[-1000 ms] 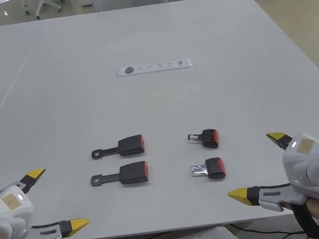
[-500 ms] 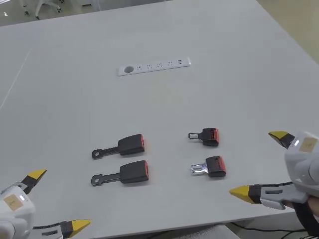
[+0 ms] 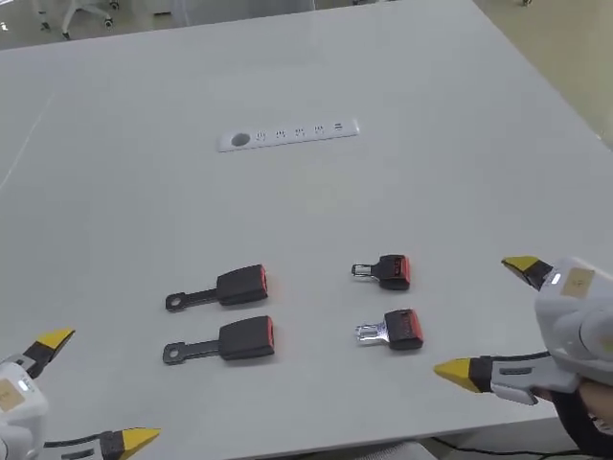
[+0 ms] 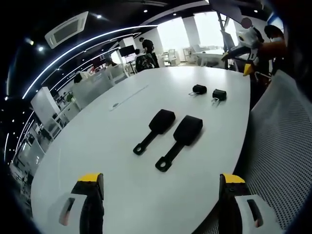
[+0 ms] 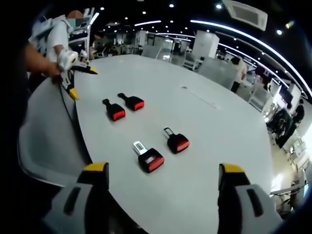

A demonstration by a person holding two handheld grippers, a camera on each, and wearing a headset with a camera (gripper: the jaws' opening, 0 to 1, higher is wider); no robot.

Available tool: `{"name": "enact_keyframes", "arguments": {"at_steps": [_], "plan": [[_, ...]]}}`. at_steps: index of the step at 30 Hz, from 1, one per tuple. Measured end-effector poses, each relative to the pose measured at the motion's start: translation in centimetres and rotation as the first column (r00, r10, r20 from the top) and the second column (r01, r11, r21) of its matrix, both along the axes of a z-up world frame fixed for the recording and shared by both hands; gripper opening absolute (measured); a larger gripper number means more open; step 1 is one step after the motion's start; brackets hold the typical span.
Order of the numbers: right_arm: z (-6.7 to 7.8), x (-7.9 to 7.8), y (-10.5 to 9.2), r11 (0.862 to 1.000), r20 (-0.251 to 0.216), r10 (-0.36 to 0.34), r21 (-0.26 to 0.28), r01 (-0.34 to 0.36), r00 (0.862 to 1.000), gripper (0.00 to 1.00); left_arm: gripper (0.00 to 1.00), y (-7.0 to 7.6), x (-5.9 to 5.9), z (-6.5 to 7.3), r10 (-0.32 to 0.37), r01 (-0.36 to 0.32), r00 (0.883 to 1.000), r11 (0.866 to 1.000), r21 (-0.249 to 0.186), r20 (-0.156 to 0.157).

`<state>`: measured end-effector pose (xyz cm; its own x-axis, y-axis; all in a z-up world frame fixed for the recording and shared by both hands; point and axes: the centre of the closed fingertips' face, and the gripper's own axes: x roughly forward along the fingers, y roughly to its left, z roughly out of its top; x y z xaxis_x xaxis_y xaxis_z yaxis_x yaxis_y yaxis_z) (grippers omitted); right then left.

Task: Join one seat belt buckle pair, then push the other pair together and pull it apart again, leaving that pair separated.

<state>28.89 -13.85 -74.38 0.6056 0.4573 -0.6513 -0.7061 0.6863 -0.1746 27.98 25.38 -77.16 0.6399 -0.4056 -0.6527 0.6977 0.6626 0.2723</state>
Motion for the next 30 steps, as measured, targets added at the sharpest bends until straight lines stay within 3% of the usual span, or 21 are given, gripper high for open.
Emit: {"name": "enact_keyframes", "arguments": {"at_steps": [4, 10, 13, 18, 20, 24, 27, 30], "plan": [[0.0, -0.1, 0.0, 1.000, -0.002, 0.014, -0.006, -0.014, 1.000, 0.91, 0.98, 0.0, -0.3, -0.2, 0.004, -0.004, 0.999, 1.000, -0.020, -0.035], [-0.3, 0.0, 0.3, 0.999, -0.005, 0.037, -0.018, -0.037, 0.999, 0.90, 0.98, -0.3, -0.5, 0.0, 0.000, -0.001, 0.999, 1.000, -0.020, -0.046], [-0.4, 0.1, 0.5, 0.997, -0.002, 0.064, -0.046, -0.064, 0.998, 0.89, 0.98, -0.5, -0.6, 0.1, -0.007, 0.006, 0.998, 1.000, -0.014, -0.066], [-0.5, 0.3, 0.5, 0.994, -0.007, 0.088, -0.060, -0.088, 0.996, 0.86, 0.92, -1.3, -0.1, 0.4, -0.037, 0.037, 0.995, 0.999, -0.005, -0.088], [-0.4, 0.5, 0.4, 0.992, -0.008, 0.100, -0.072, -0.101, 0.995, 0.84, 0.87, -1.9, 0.2, 0.5, -0.057, 0.056, 0.993, 0.998, -0.006, -0.105], [-0.5, 1.0, 0.2, 0.990, -0.019, 0.118, -0.080, -0.119, 0.993, 0.79, 0.87, -3.1, 0.5, -0.4, -0.120, 0.123, 0.984, 0.992, 0.018, -0.131], [-0.8, 1.3, 0.2, 0.985, -0.035, 0.143, -0.088, -0.145, 0.989, 0.76, 0.86, -3.7, 1.3, -0.6, -0.159, 0.164, 0.978, 0.986, 0.025, -0.136], [-1.3, 1.3, 0.7, 0.979, -0.068, 0.184, -0.075, -0.189, 0.981, 0.71, 0.80, -5.2, 1.9, -0.6, -0.202, 0.207, 0.969, 0.978, 0.025, -0.144]]}}
